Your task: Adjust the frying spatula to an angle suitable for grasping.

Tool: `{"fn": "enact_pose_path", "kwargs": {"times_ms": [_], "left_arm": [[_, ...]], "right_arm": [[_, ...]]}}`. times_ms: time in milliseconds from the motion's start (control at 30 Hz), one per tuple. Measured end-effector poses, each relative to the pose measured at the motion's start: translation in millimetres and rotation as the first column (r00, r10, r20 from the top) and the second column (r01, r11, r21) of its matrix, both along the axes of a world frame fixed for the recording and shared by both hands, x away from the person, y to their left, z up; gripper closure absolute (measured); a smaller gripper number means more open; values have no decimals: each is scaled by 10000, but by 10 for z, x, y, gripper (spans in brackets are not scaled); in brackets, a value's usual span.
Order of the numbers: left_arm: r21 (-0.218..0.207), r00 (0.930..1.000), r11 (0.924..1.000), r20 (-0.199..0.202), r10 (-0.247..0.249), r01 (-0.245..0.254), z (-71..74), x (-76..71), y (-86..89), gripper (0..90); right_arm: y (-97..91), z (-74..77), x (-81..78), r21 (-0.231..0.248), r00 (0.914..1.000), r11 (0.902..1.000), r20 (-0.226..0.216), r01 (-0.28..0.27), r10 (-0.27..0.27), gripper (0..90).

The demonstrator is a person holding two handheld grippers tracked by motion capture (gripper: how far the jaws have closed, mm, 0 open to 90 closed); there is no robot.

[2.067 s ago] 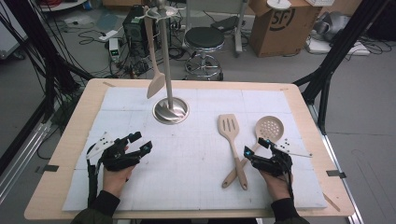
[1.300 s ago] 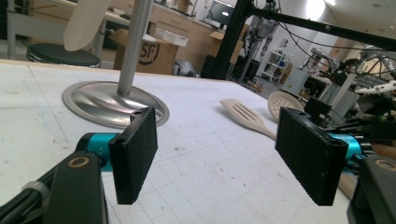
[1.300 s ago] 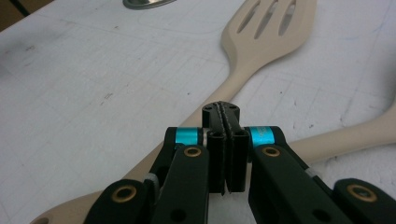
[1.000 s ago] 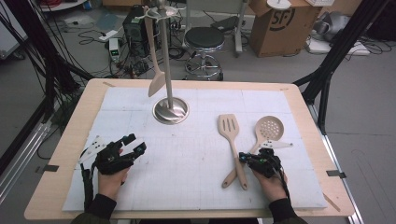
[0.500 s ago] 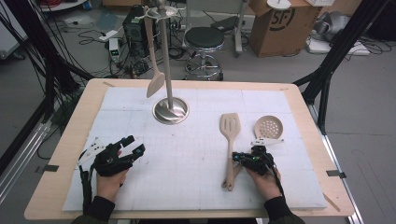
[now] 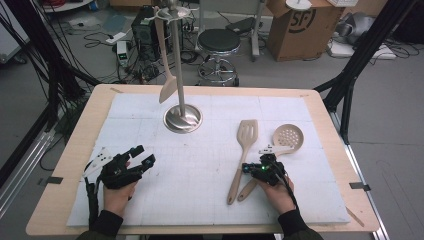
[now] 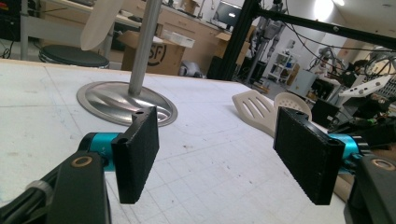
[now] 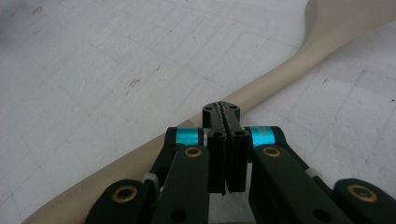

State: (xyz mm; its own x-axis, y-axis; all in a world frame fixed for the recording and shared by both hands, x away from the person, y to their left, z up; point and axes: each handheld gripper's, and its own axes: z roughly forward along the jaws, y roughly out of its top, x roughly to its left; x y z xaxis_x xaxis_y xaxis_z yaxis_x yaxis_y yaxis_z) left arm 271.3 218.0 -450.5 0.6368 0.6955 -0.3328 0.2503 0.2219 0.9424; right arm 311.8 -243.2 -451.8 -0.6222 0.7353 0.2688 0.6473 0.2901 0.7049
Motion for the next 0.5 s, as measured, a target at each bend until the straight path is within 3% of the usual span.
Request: {"fn": "enact_pose_path", "kwargs": {"times_ms": [133,233,500], "left_arm": [[-30,10000,10000,11,-41,41,3,3,-12,317],[-26,10000,10000,-12,-46,46,2,9,-19,318],[-55,9999,9999,-1,-127,127,-3,26,-31,319]], "right_arm": [[62,12,1,-60,9999,10000,-142,-17,16,895],[110,2,6,166,9996,9998,-281,-51,56,895],[260,22,34,8,9989,9995,-357,-315,315,895]]}}
